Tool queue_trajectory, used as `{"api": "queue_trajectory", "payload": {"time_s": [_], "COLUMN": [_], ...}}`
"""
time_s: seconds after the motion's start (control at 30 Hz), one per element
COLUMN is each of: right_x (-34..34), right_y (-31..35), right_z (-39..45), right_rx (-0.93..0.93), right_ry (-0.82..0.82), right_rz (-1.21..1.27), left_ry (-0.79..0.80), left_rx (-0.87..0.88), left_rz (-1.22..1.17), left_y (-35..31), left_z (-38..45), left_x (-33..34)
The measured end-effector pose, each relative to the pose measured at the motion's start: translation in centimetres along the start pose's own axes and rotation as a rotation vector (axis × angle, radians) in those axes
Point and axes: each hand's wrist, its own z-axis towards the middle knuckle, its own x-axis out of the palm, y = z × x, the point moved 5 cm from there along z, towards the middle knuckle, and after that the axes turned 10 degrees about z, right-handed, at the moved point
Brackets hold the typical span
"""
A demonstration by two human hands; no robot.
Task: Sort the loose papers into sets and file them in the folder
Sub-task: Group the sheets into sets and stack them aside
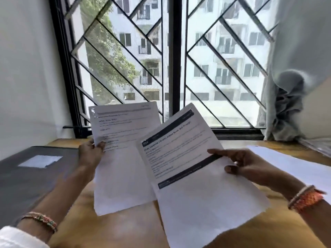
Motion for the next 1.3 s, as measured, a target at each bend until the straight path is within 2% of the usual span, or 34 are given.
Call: {"api": "queue_trajectory", "payload": {"time_s": [0.37, 0.93, 1.07, 1.13, 1.3], "right_x": [-0.2, -0.6, -0.2, -0.3, -5.5], "right_y": [-1.7, -2.2, -2.3, -1.6, 3.0], "right_z": [0.4, 0.4, 0.6, 0.8, -1.6], "right_rx": [0.024, 0.037, 0.035, -0.032, -0.33], "right_ry": [-0.055, -0.097, -0.151, -0.222, -0.699], "right_rz": [0.068, -0.078, 0.016, 0.015, -0.24], "left_ry": [0.232, 0.265, 0.28, 0.288, 0.132], "left_rx": [0.057, 0.066, 0.023, -0.003, -0.025], "left_rz": [-0.109, -0.141, -0.145, -0.168, -0.25], "left_y": [-1.2, -1.9, -1.4, -1.3, -2.0], "left_z": [-1.5, -2.3, -2.6, -2.9, -2.4], "left_x": [1.7, 1.9, 2.4, 2.7, 1.3]}}
